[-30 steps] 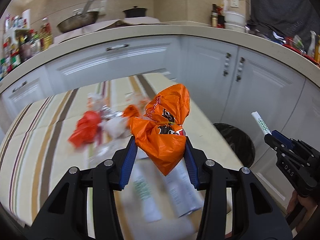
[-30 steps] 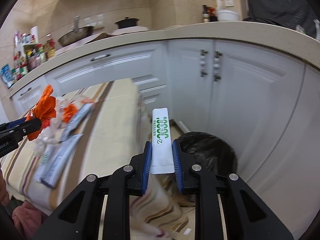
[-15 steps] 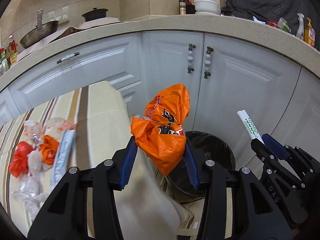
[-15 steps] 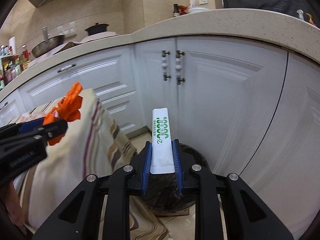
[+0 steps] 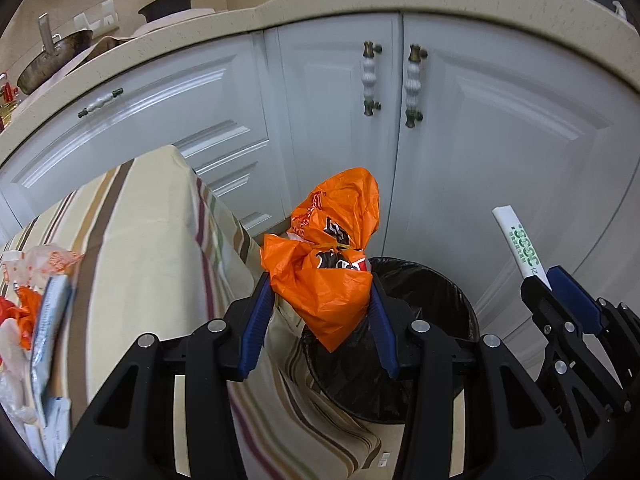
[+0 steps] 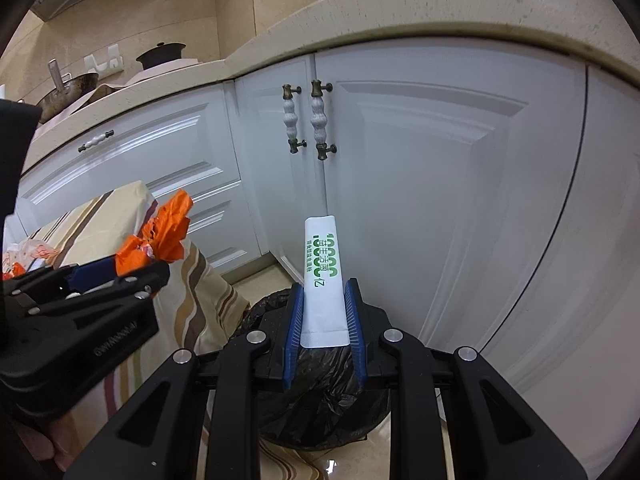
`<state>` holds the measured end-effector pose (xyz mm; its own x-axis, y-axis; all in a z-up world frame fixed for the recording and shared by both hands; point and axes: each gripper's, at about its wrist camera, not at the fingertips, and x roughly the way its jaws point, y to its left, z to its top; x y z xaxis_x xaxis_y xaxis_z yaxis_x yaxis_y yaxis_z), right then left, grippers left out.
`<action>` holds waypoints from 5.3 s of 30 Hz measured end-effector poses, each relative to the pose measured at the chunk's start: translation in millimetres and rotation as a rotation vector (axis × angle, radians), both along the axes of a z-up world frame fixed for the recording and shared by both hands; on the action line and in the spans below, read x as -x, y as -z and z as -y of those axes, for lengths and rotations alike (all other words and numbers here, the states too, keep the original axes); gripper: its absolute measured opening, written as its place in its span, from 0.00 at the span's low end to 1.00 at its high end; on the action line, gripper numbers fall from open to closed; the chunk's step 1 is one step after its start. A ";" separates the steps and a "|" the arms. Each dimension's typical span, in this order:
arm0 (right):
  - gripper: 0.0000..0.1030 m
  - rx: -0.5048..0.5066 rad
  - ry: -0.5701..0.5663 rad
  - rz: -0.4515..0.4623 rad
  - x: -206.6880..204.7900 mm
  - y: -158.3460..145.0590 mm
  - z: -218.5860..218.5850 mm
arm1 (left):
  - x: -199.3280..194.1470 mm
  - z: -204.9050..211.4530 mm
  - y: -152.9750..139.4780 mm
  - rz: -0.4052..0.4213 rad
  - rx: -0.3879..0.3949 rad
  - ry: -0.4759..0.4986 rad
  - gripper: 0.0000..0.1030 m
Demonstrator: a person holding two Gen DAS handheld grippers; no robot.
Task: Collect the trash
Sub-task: 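Carry the orange bag and white sachet over the black bin with both tools, then open both tools to drop the items into the bin, return to table, then grasp a white sachet with the right tool while the left tool grasps another sachet, then carry both sachets to the bin and open both tools to drop them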
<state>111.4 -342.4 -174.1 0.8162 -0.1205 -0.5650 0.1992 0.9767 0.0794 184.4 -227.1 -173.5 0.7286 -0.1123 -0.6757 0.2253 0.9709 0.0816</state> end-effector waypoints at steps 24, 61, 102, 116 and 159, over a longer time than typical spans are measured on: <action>0.49 0.000 0.031 0.022 1.8 -22.5 -3.7 | 8.3 -25.3 -30.7 0.027 0.033 -0.039 0.61; 0.53 0.033 -0.492 0.024 87.1 -28.7 -267.0 | 180.5 -353.4 -38.8 0.039 0.004 -0.591 0.69; 0.26 -0.093 -0.381 0.054 96.9 -26.4 -182.8 | 167.0 -239.1 -5.1 -0.007 0.047 -0.332 0.30; 0.26 -0.059 -0.329 0.076 102.1 -33.8 -172.6 | 182.2 -236.3 -20.1 0.066 0.049 -0.291 0.16; 0.26 0.010 0.009 0.060 21.9 -21.5 -5.3 | 13.9 -10.7 -8.2 0.000 0.072 0.012 0.16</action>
<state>89.5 -337.1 -152.6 0.8477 -0.1330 -0.5135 0.2028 0.9758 0.0820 170.5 -216.3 -165.3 0.7266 -0.1697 -0.6658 0.2371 0.9714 0.0111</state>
